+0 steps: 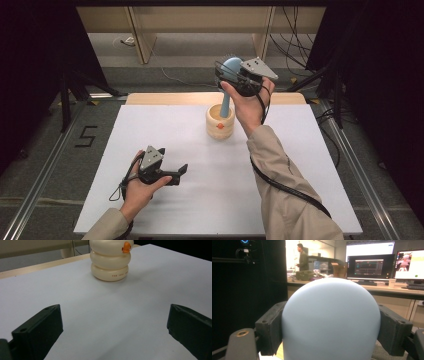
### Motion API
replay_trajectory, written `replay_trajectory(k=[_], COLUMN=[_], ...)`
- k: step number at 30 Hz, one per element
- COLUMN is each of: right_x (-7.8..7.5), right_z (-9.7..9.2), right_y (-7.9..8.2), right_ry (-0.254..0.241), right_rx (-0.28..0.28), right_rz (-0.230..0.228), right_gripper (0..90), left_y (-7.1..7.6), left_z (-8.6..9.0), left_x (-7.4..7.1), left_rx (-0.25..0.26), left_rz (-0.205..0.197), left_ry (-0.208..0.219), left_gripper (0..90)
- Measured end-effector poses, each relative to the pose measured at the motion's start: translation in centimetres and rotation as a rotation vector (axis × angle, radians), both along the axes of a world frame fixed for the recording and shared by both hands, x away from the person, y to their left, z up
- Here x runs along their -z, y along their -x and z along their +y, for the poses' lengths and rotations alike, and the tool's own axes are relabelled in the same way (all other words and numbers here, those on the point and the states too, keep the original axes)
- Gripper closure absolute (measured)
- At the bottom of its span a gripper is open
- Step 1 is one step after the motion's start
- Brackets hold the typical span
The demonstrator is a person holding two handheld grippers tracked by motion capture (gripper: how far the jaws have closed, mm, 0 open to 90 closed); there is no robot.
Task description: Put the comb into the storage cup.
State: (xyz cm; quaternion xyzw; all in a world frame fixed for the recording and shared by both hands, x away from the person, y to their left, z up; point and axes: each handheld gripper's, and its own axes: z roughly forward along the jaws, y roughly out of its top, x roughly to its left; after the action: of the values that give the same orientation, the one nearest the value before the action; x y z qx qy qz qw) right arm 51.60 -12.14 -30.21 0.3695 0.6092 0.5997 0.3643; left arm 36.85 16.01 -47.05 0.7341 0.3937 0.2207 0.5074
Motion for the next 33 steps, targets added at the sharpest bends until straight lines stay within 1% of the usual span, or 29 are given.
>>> replay_trajectory(k=[5, 16, 23, 30, 33], right_x=[0.23, 0.52, 0.76, 0.86, 0.94], right_z=[0.06, 0.09, 0.13, 0.17, 0.20], right_y=[-0.08, -0.27, -0.36, -0.46, -0.50], right_ry=[0.001, 0.004, 0.008, 0.015, 0.014], right_rx=[0.002, 0.006, 0.009, 0.014, 0.014], right_rz=[0.006, 0.002, 0.012, 0.002, 0.006], right_gripper=[20.3, 20.3, 20.3, 20.3, 20.3], left_y=[0.01, 0.00, 0.01, 0.01, -0.01], left_z=[0.00, 0.01, 0.01, 0.01, 0.01], left_x=[0.00, 0.01, 0.01, 0.01, 0.03], left_rx=[0.000, -0.001, -0.001, -0.001, 0.000], left_rz=[0.000, 0.001, 0.000, 0.000, 0.000], left_ry=[0.000, 0.001, 0.001, 0.000, -0.001], left_gripper=[0.0, 0.0, 0.0, 0.0, 0.0])
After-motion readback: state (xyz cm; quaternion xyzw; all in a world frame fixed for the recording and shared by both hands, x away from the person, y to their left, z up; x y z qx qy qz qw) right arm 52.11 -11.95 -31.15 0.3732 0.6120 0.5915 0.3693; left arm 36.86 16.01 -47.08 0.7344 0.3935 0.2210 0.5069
